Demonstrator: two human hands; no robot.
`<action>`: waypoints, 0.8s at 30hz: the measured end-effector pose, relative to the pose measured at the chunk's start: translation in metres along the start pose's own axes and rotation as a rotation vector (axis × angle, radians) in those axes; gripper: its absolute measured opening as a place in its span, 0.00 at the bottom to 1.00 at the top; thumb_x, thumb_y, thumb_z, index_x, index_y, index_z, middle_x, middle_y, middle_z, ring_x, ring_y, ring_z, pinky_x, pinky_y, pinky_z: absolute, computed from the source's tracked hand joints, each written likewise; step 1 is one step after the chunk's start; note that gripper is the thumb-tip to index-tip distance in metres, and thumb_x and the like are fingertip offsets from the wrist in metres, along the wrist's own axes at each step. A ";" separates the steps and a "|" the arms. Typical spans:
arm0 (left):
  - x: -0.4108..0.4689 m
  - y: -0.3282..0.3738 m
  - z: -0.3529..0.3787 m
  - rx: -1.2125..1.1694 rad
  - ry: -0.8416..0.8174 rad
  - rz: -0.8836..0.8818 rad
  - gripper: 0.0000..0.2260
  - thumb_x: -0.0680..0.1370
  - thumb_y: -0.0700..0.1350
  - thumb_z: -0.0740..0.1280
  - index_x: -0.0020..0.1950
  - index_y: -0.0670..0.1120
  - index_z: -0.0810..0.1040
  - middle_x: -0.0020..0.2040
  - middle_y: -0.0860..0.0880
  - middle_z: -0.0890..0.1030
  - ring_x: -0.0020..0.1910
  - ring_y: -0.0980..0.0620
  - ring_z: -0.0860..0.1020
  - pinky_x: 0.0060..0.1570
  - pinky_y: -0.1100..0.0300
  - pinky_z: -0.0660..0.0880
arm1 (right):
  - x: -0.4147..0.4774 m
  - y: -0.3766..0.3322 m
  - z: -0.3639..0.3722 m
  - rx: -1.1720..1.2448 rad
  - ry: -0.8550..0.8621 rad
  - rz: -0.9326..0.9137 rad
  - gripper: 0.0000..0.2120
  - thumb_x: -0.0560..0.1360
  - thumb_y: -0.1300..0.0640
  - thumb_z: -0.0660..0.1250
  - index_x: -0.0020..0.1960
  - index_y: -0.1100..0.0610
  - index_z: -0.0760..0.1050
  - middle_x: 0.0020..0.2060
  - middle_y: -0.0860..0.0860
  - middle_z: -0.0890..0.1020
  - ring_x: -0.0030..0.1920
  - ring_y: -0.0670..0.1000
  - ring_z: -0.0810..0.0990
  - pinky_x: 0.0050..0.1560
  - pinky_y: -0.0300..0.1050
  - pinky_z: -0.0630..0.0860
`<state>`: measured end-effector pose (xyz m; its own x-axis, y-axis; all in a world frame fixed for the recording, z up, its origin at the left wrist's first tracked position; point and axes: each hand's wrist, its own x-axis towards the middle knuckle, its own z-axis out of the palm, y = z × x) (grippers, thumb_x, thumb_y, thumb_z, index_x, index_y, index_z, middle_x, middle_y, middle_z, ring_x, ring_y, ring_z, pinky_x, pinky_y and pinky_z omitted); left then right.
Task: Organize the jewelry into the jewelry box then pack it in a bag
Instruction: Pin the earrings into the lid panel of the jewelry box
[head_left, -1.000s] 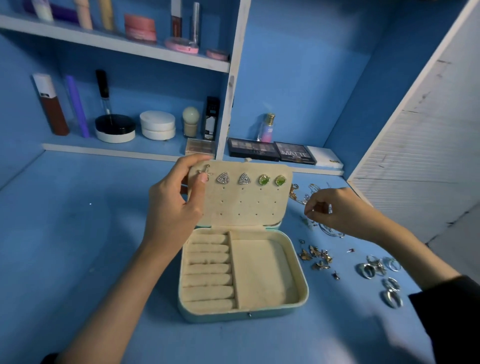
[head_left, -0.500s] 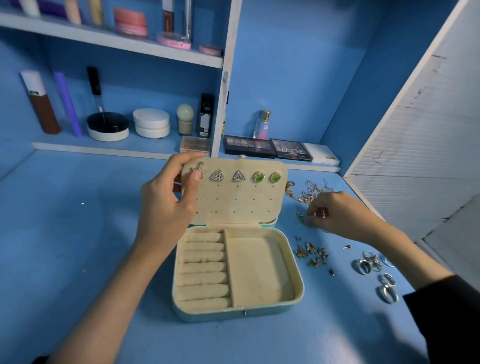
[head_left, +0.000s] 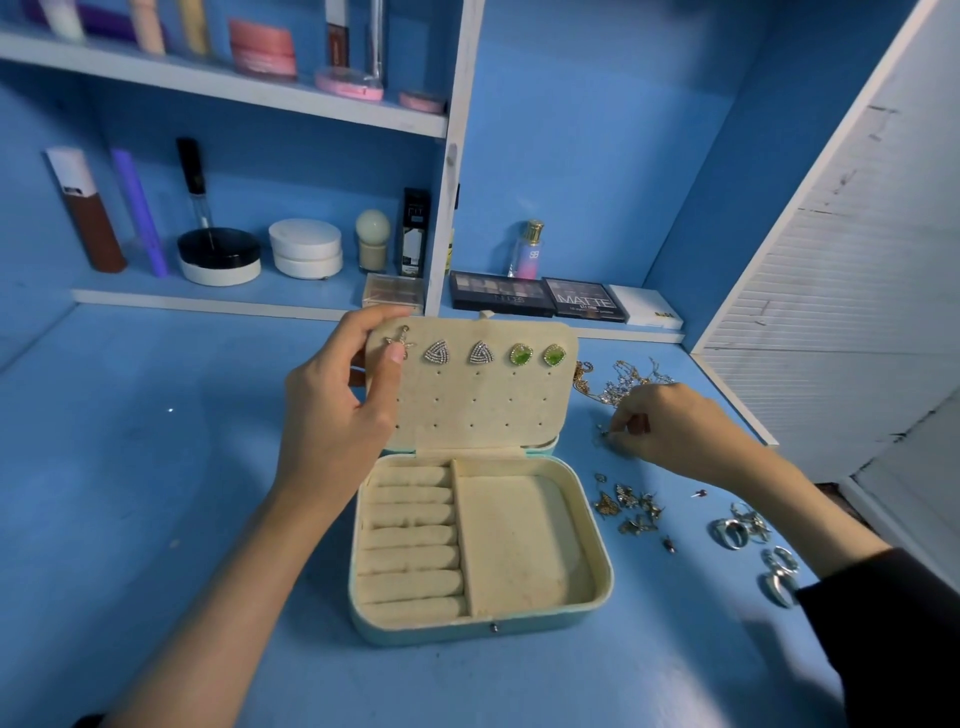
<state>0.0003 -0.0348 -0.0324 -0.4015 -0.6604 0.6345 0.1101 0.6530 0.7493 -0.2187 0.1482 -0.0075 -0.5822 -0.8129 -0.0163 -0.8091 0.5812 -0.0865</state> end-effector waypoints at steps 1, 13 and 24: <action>0.000 0.000 0.000 -0.002 -0.001 -0.001 0.10 0.77 0.45 0.61 0.57 0.49 0.77 0.45 0.60 0.80 0.44 0.59 0.78 0.39 0.66 0.75 | -0.001 0.000 0.000 0.007 0.005 -0.002 0.05 0.73 0.51 0.68 0.45 0.51 0.80 0.40 0.45 0.78 0.43 0.49 0.76 0.42 0.44 0.73; -0.005 0.003 -0.002 0.026 0.002 0.054 0.10 0.78 0.43 0.61 0.58 0.50 0.76 0.47 0.62 0.78 0.44 0.63 0.78 0.41 0.71 0.74 | -0.010 0.003 -0.019 0.480 0.042 -0.093 0.06 0.74 0.58 0.69 0.41 0.49 0.79 0.37 0.45 0.82 0.37 0.44 0.77 0.40 0.31 0.72; -0.020 0.014 -0.020 0.101 -0.083 0.178 0.08 0.78 0.49 0.61 0.56 0.52 0.68 0.42 0.62 0.78 0.44 0.66 0.78 0.46 0.67 0.75 | -0.013 -0.025 -0.056 0.688 0.090 -0.208 0.05 0.76 0.57 0.66 0.43 0.51 0.78 0.40 0.59 0.80 0.36 0.46 0.75 0.39 0.43 0.72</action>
<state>0.0278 -0.0199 -0.0302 -0.4575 -0.5014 0.7344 0.0960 0.7932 0.6014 -0.1948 0.1463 0.0504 -0.4499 -0.8807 0.1482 -0.6877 0.2358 -0.6867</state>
